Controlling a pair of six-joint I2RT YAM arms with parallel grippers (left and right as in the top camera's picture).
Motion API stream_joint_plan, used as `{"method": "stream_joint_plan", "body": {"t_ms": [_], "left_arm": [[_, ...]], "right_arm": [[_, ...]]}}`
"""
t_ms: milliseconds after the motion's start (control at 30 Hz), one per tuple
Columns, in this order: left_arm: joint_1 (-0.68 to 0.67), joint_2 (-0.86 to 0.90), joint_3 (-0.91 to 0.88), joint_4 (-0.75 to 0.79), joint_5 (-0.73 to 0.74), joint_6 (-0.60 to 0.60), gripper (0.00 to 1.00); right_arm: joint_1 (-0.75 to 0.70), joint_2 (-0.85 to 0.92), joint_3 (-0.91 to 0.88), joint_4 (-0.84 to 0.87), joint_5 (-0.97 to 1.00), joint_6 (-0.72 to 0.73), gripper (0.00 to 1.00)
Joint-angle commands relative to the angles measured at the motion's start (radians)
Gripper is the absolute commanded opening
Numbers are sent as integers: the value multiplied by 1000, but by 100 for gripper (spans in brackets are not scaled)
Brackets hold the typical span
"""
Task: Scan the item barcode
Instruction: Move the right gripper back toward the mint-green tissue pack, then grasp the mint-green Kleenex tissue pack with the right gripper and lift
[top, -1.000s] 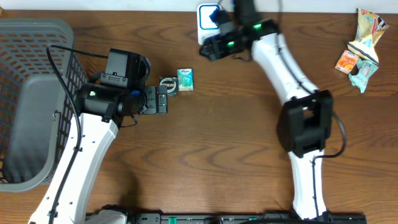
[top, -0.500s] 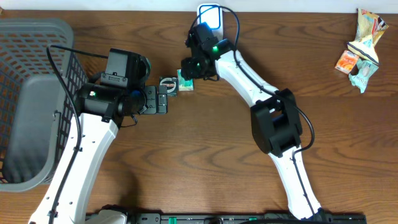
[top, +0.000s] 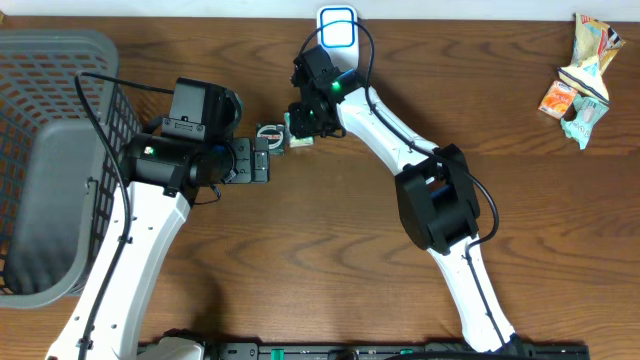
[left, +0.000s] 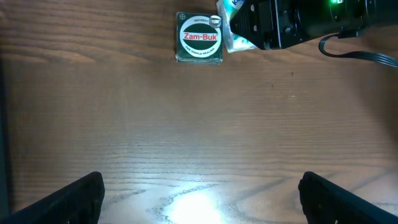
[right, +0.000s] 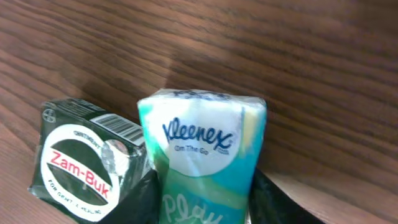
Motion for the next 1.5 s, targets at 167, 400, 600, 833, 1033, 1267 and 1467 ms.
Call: {"method": "stream_joint_plan", "body": {"t_ms": [167,400,600,833,1033,1267,1467], "left_arm": [[1,-6,11,0,-5,6,97],[1,-6,11,0,-5,6,98],[1,-6,11,0,-6,6,98],[1,-6,11,0,-5,6,98],[1,-7,11,0,-5,6,98],[1,-6,11,0,-5,6,98],[1,-6,11,0,-5,6,98]], "right_arm": [[-44,-5,-13,-50,-71,-19,2],[-146,-66,-13,-70,-576,-216,1],[-220,-67,-13,-133,-843,-300,1],[-267,-67,-13,-321,-378,-341,1],[-266,-67,-13,-488,203,-323,56],[-266,-89,13,-554,235,-247,42],[-259,-200,20,-568,176,-219,42]]}}
